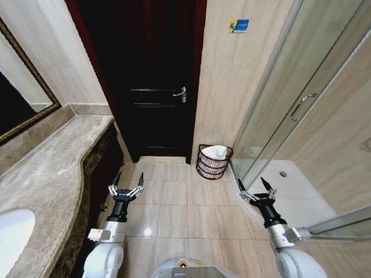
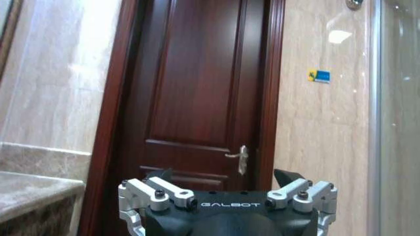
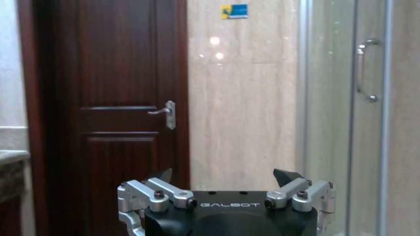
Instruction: Discard the used towel into the hamper.
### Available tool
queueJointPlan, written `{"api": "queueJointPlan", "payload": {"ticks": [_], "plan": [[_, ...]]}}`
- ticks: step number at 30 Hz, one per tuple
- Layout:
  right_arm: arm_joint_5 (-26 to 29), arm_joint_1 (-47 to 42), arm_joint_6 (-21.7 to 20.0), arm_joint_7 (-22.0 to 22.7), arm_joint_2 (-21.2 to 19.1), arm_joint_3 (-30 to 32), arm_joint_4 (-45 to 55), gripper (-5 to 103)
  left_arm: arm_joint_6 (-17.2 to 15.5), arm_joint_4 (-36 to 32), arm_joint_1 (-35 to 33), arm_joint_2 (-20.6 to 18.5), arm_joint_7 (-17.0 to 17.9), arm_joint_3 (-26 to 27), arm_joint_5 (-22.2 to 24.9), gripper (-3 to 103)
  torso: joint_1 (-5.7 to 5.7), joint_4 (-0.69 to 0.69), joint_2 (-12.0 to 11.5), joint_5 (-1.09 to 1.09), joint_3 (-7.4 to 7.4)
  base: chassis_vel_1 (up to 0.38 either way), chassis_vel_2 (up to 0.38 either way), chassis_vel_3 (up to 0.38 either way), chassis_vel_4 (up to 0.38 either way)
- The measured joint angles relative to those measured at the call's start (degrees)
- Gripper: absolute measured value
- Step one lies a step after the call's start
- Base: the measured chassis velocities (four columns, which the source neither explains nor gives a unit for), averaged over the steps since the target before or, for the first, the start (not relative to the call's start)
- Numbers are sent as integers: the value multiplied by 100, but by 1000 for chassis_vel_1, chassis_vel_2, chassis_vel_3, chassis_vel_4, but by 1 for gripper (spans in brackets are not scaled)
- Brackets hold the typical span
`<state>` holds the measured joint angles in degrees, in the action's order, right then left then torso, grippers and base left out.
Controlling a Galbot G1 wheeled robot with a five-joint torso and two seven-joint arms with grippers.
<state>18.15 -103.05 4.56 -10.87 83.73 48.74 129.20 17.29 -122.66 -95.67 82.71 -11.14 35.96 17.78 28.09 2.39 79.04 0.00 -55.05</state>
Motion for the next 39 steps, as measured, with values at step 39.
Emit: {"api": "queueJointPlan", "payload": {"ticks": [39], "plan": [[-110,95,-420,64,90,61,296,100,-642,-168,286,-327,271,-65,40,100,-3,0,-1,0,2,0,0,0,0]]}}
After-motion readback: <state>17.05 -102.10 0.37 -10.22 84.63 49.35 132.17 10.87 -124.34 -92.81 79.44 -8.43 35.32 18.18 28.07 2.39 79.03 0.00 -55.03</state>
